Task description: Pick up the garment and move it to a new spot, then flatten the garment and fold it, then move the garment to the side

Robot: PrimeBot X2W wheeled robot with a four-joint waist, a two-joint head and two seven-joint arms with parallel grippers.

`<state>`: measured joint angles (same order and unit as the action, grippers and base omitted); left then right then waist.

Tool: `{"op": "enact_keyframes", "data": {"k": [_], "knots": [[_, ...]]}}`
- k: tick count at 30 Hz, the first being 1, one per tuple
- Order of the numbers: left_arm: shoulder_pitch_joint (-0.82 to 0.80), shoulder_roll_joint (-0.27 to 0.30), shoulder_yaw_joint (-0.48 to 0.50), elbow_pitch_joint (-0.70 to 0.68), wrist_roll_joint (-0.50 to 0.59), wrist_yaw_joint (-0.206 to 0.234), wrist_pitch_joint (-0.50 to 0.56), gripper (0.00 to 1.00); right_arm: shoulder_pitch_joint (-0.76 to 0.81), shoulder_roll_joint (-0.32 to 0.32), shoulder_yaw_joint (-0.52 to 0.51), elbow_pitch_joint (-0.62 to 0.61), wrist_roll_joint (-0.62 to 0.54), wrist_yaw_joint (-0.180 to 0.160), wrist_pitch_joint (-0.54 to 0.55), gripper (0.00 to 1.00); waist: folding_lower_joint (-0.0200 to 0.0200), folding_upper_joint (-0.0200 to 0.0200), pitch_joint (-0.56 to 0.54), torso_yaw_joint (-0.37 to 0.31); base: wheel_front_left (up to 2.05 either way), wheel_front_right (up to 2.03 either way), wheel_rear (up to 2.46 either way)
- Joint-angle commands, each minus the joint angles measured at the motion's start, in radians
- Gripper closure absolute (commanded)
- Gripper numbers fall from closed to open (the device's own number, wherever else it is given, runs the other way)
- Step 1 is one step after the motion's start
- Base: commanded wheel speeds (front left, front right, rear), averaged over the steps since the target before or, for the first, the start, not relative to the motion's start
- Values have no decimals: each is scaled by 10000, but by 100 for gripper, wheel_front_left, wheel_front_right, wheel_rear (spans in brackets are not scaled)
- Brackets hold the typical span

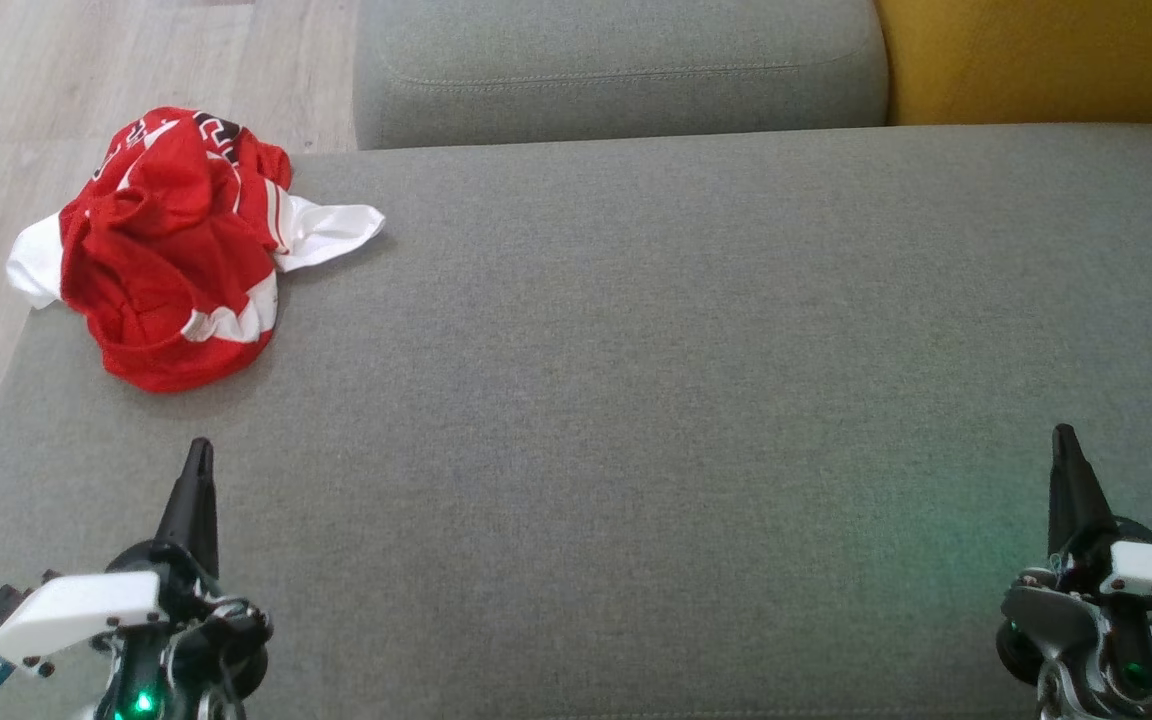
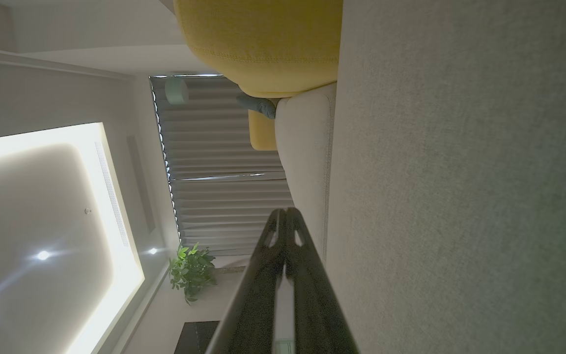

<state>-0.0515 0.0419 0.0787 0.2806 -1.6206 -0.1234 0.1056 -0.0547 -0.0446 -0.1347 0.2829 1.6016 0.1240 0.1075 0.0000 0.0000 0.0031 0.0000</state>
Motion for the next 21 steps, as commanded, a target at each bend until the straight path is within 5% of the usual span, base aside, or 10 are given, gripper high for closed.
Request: {"op": "enact_keyframes", "data": {"k": [1, 18, 19, 21], "knots": [[-564, 83, 347, -358, 116, -73, 74, 100, -532, -56, 213, -382, 74, 67, 54, 100, 0, 0, 0, 0, 0, 0, 0], [-564, 83, 347, -358, 116, -73, 73, 100, -532, -56, 213, -382, 74, 67, 54, 100, 0, 0, 0, 0, 0, 0, 0], [5, -4, -9, 45, -3, 6, -10, 0, 5, 2, 5, 43, -2, 0, -4, 0, 0, 0, 0, 0, 0, 0, 0], [141, -31, -33, 322, -4, 17, -24, 0, 128, 17, 24, 328, -3, -11, -7, 0, 0, 0, 0, 0, 0, 0, 0]]}}
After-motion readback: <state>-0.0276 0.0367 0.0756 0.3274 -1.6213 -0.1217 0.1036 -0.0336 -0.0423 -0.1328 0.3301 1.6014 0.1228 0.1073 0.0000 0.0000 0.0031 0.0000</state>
